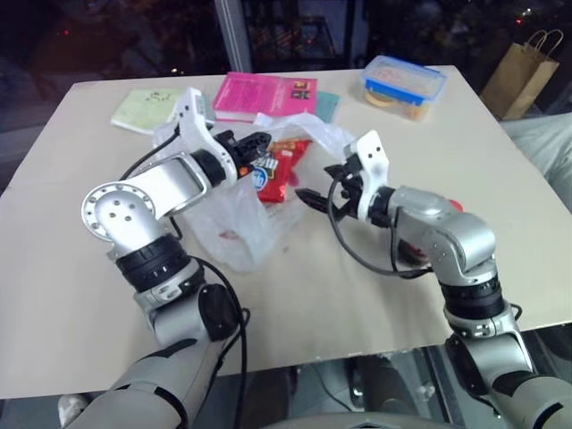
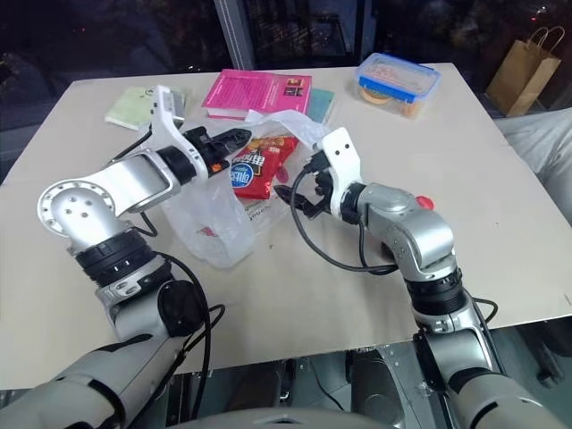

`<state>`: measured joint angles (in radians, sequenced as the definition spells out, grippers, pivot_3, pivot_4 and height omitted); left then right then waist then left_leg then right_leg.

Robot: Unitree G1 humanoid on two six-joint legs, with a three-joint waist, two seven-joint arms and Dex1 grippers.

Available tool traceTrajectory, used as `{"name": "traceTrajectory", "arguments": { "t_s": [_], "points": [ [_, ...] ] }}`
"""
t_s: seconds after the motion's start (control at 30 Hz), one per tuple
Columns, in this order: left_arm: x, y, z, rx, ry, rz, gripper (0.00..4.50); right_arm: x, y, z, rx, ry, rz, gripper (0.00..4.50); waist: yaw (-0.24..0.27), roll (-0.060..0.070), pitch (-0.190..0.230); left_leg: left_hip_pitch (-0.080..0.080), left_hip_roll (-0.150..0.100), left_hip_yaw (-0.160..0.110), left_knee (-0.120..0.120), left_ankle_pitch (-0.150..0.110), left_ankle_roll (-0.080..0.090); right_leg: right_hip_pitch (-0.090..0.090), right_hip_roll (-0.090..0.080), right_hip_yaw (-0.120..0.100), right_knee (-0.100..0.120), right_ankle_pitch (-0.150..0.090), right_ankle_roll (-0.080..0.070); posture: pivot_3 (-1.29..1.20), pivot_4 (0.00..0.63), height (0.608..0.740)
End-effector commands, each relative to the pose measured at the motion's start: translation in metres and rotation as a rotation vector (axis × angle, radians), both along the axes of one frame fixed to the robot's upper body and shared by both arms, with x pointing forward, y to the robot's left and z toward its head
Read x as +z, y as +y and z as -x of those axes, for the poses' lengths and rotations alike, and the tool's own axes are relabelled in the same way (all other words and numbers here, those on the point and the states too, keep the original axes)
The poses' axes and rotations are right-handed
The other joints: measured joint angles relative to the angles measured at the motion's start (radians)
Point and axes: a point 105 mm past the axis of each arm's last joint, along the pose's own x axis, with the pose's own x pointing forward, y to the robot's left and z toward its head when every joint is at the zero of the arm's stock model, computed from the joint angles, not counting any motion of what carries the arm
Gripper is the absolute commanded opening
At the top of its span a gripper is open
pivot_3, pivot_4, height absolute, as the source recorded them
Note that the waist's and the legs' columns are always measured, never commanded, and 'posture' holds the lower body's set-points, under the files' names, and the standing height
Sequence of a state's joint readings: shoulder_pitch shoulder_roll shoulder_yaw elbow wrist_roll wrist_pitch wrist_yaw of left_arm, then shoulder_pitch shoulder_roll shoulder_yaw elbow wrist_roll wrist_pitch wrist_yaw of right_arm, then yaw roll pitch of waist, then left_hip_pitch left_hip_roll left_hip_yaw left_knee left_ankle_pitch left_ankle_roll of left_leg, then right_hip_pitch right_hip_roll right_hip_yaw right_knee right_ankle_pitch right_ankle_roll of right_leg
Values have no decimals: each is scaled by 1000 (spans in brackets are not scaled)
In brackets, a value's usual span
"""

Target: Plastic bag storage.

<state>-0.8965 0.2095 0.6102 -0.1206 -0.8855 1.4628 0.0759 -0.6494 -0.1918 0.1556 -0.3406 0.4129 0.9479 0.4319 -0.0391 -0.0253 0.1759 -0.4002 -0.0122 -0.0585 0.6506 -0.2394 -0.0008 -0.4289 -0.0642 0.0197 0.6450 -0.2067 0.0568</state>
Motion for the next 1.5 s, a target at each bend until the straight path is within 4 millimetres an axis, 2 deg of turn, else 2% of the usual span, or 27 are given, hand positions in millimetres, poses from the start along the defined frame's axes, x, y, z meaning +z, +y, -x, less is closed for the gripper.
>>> {"name": "traceTrajectory", "arguments": {
  "t_s": [0.03, 0.17, 0.37, 0.47, 0.57, 0.7, 0.8, 0.93, 1.13, 1.23, 1.27, 1.3, 1.43, 1.47, 1.5],
  "points": [
    [13, -6, -1, -33, -95, -68, 0, 33, -22, 33, 3, -210, 34, 4468, 7, 0, 0, 0, 0, 0, 0, 0, 0, 0, 0, 0, 0, 0, 0, 0, 150, 740],
    [10, -13, -2, -93, -147, -154, 0, 59, -58, 60, -120, -366, 101, 4468, 13, 0, 0, -1, -2, 0, 0, 0, 0, 0, -3, 0, -3, 0, 0, 0, 150, 740],
    [2, -24, -10, -157, -160, -188, 0, 83, -114, 70, -411, -419, 176, 4468, 23, 0, 0, -1, 0, 0, 0, -2, 4, 1, -1, -1, -2, 0, 0, 0, 150, 740],
    [-1, -30, -14, -186, -163, -193, 0, 72, -135, 70, -509, -360, 226, 4468, 26, 0, 0, 0, -1, 0, 1, -2, 4, 2, -1, -1, -2, 0, 0, 0, 150, 740],
    [0, -36, -18, -208, -172, -200, 0, 39, -153, 72, -590, -229, 250, 4468, 34, -1, -1, -1, -1, -1, 1, -2, 4, 3, -1, -2, -3, 0, 0, 0, 150, 740],
    [1, -38, -20, -218, -177, -203, 0, 6, -156, 77, -645, -109, 164, 4468, 25, -1, 0, 0, -1, 1, 1, -3, 5, 5, -2, -1, -5, 0, 1, 0, 150, 740],
    [3, -36, -21, -214, -182, -209, 0, -14, -161, 80, -698, -53, 171, 4468, 24, -1, 0, 1, -1, 1, 1, -3, 5, 5, -2, -1, -4, -1, 1, 0, 150, 740],
    [4, -34, -19, -212, -187, -210, 0, -30, -160, 81, -713, 2, 131, 4468, 23, 0, 0, 2, 0, 1, 1, -3, 5, 5, 0, -1, -3, -1, 1, 0, 150, 740],
    [4, -35, -15, -208, -190, -210, 0, -52, -168, 68, -737, 47, 85, 4468, 24, -1, 0, 2, 0, 1, 2, -3, 5, 6, 0, -1, -3, -1, 1, 0, 150, 740],
    [5, -35, -14, -206, -192, -212, 0, -56, -170, 62, -731, 36, 75, 3738, 24, -1, 0, 2, 0, 1, 2, -3, 5, 6, 0, -1, -3, -1, 1, 0, 150, 740],
    [5, -34, -14, -206, -193, -212, 0, -56, -170, 62, -727, 30, 76, 3195, 24, -1, 0, 2, 0, 0, 2, -3, 5, 6, 0, -1, -3, -1, 1, 0, 150, 740],
    [6, -34, -13, -206, -194, -214, 0, -56, -170, 61, -722, 18, 80, 3006, 24, -1, 0, 2, 0, 0, 2, -3, 5, 6, 0, -1, -3, -1, 1, 0, 150, 740],
    [10, -30, -13, -200, -199, -218, 0, -43, -158, 64, -650, -41, 63, 3005, 25, -1, 0, 2, 0, 1, 3, -3, 5, 6, 0, -1, -3, -1, 1, 0, 150, 740],
    [11, -30, -13, -199, -200, -219, 0, -38, -152, 66, -611, -54, 54, 3005, 24, 0, 0, 2, 0, 0, 3, -3, 5, 6, 0, -1, -3, -1, 1, 0, 150, 740],
    [12, -29, -13, -199, -202, -220, 0, -33, -135, 70, -515, -56, 30, 3005, 24, 0, 0, 2, 0, 0, 3, -3, 5, 6, 0, -1, -3, -1, 1, 0, 150, 740]
  ]
}}
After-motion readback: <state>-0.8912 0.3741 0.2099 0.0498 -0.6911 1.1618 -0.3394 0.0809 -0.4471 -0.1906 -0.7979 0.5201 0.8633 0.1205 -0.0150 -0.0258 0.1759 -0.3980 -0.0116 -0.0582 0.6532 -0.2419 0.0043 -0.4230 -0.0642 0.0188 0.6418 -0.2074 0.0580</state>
